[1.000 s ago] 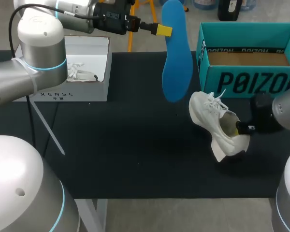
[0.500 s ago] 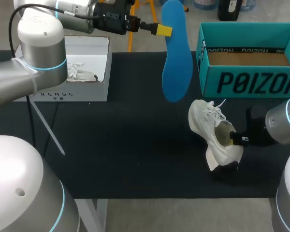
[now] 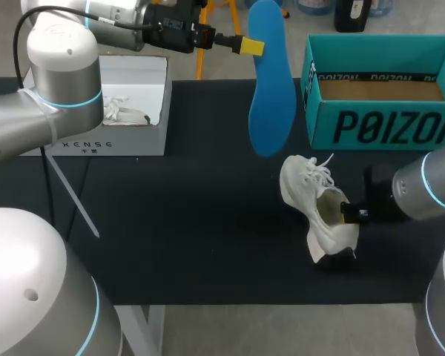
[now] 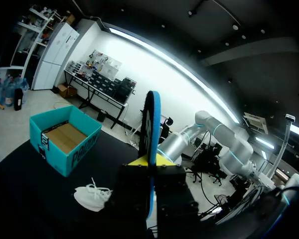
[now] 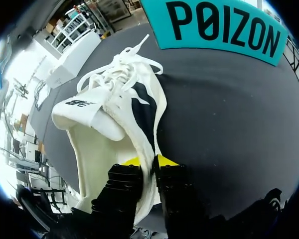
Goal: Take the shoe out of the shoebox, open the shoe tongue, remove and reinsert the insole, then place the shoe into the shoebox
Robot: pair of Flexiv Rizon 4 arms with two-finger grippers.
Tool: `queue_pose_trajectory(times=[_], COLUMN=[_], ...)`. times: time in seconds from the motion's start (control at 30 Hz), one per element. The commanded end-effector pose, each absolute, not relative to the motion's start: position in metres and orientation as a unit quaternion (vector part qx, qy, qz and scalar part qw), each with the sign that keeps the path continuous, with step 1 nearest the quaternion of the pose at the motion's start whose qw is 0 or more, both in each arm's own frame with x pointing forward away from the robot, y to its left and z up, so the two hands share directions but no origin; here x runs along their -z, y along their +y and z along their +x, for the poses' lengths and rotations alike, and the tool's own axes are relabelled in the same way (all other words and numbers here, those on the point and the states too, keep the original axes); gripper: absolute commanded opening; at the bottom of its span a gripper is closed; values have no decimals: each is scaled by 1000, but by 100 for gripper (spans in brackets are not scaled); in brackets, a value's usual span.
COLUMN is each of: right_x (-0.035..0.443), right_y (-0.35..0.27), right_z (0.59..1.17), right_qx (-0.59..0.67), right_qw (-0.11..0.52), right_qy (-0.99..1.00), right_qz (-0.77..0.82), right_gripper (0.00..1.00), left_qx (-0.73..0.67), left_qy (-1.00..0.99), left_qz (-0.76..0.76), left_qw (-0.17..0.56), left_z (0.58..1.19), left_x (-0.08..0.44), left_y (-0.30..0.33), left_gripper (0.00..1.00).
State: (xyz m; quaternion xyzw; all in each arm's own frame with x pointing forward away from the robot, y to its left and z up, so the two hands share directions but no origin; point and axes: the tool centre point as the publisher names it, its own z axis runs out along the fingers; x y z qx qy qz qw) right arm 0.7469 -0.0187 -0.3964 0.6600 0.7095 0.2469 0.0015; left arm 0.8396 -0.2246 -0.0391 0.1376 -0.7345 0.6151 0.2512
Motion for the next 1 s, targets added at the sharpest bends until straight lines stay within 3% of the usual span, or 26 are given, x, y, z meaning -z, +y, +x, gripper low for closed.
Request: queue_pose_trajectory(times=[0.03, 0.3, 0.4, 0.43, 1.0], right_x=[386, 329, 310, 302, 302], right_y=[-17, -20, -15, -10, -10], right_z=[740, 748, 755, 759, 759], right_qx=[-259, -305, -339, -382, -382], right_qw=[9, 1, -36, -78, -78], right_qy=[702, 701, 705, 688, 688], right_qz=[663, 644, 622, 613, 613], right_gripper=[100, 100, 100, 100, 100], left_qx=[-615, -615, -615, -615, -615], left_qy=[-735, -735, -735, -735, -735], left_qz=[138, 138, 138, 138, 138], left_qw=[251, 251, 251, 251, 251], left_z=[839, 839, 839, 839, 839], left_x=[39, 39, 39, 39, 39], left_y=[-225, -225, -225, -225, -225], left_gripper=[0, 0, 0, 0, 0])
